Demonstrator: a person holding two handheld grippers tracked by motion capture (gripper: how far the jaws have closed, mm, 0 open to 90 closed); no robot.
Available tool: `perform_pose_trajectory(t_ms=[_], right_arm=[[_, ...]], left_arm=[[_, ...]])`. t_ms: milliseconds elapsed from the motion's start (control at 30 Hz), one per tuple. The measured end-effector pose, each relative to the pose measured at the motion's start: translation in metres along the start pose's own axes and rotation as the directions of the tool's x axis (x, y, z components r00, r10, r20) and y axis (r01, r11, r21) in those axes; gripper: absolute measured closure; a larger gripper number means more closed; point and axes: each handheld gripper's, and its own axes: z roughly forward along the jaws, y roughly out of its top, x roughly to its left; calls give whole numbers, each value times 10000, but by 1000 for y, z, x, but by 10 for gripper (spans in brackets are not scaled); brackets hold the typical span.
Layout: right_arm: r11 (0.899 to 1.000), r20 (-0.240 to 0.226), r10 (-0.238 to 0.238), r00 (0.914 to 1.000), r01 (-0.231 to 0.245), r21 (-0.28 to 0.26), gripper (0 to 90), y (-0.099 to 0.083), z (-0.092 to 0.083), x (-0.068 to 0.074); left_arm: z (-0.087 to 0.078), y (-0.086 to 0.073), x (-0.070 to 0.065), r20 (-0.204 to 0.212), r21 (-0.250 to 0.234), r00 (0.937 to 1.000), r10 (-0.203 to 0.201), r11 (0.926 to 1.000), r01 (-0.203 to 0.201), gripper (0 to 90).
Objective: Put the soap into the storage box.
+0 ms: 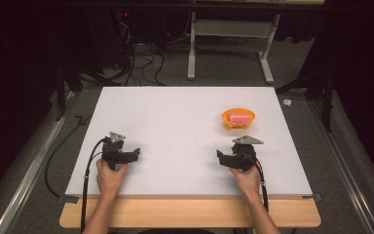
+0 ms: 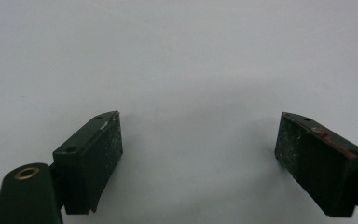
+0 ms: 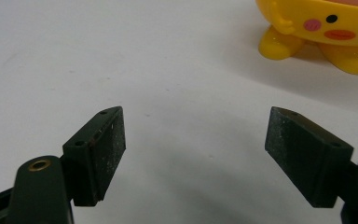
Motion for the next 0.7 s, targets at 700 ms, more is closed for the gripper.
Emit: perform_pose_trajectory(t_ms=[700], right_arm=[[9960, 268, -469, 9985, 447, 779, 214, -9, 23, 6]], left_arm=[[0, 0, 0, -8, -18, 10000, -5, 10000, 5, 153]])
